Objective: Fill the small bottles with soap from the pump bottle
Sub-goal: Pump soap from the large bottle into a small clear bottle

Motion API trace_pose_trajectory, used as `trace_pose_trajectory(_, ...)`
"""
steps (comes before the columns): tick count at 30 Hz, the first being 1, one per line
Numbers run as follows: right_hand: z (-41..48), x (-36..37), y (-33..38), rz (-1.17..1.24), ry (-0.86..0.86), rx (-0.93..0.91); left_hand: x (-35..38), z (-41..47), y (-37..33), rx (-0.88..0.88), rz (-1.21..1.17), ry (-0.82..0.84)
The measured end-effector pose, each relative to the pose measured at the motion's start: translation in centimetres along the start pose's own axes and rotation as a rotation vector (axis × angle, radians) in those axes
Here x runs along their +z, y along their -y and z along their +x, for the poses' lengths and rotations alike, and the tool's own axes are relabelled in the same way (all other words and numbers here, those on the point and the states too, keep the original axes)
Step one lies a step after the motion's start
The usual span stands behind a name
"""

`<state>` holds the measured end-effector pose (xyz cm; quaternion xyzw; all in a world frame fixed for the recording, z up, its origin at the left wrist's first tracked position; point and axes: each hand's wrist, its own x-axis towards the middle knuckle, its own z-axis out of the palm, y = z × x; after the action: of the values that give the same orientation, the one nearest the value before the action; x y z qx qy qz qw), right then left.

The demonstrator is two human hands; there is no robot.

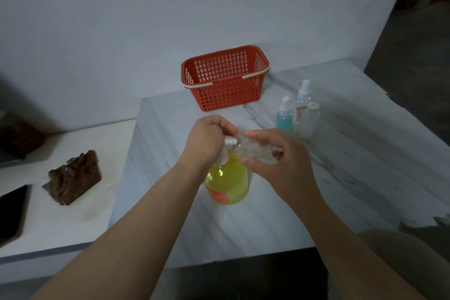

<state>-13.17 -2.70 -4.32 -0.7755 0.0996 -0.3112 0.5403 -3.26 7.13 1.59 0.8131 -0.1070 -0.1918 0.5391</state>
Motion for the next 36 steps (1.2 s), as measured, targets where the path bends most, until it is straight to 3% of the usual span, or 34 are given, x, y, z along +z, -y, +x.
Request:
trace_pose_trajectory(8, -0.1, 0.0, 0.5, 0.028, -0.012, -0.013, 0.0, 0.0, -0.1, 0.012, -0.027, -0.069)
trace_pose_trajectory(15, -0.1, -0.3, 0.6, 0.004, -0.004, -0.047, -0.5, -0.6, -1.4, 0.025, -0.046, 0.005)
trace_pose_trajectory(19, 0.0, -0.2, 0.5, 0.004, 0.004, -0.049, -0.2, -0.2, -0.9, -0.001, -0.027, -0.04)
trace_pose_trajectory(25, 0.2, -0.9, 0.3, 0.034, 0.03, -0.035, 0.2, -0.7, -0.4, 0.081, 0.006, -0.013)
trace_pose_trajectory(36, 0.3, 0.0, -0.2, 0.07, 0.027, 0.025, 0.3, 0.4, 0.5, 0.02, -0.035, -0.069)
